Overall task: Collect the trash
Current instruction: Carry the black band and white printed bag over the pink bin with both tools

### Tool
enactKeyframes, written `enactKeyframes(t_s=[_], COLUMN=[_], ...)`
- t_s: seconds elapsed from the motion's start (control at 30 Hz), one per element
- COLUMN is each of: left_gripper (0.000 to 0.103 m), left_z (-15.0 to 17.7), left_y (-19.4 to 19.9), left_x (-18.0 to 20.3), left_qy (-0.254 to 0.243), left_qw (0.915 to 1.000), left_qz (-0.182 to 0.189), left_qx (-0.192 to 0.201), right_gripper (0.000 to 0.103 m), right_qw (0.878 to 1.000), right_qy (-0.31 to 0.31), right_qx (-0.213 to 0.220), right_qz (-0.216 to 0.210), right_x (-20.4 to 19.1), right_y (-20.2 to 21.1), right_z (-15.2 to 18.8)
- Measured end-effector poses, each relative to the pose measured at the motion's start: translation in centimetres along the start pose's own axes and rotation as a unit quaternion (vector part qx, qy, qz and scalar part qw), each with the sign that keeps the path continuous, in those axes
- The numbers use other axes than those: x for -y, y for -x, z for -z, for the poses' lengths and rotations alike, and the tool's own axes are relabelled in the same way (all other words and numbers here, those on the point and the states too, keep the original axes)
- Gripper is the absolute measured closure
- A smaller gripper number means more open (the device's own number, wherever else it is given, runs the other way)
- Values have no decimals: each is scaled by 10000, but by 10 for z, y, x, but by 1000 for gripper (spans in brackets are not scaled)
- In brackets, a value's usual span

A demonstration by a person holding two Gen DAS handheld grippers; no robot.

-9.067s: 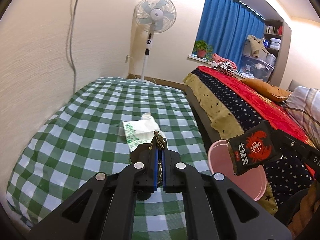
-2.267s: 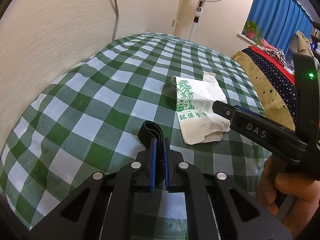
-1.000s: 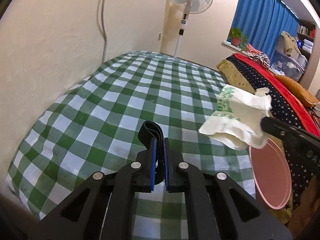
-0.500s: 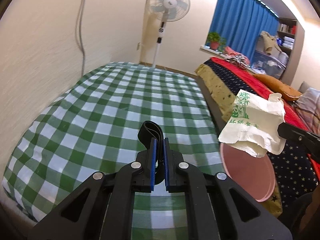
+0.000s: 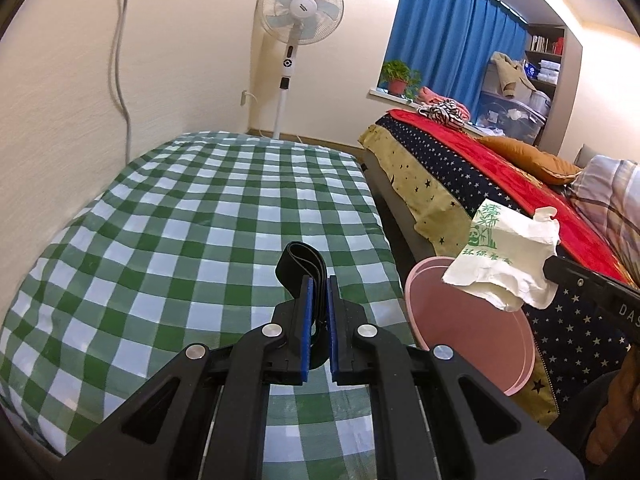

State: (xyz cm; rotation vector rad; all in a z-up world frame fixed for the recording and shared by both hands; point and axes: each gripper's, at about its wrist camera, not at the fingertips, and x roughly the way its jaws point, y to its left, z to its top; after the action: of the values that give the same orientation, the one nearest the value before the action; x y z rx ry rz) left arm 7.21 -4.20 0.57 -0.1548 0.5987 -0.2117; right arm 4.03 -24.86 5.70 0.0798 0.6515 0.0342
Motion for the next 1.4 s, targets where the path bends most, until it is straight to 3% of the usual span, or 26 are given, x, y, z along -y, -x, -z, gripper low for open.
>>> enactKeyframes(t_s=[0.97, 1.4], left_gripper=[96, 96], left_z=[-4, 1], left_y=[-49, -63], left_x=[71, 98], left_qy=[-517, -589], left_qw=[9968, 9928], left_qz=[595, 1029], left_qx=[-113, -178], right_gripper=[97, 97], right_qw=[9929, 9873], right_qy=[-546, -695], right_qx=[23, 74], right_qz=[1059, 1427], right_x=[51, 63], right_y=[-14, -12], right_z=[0, 0])
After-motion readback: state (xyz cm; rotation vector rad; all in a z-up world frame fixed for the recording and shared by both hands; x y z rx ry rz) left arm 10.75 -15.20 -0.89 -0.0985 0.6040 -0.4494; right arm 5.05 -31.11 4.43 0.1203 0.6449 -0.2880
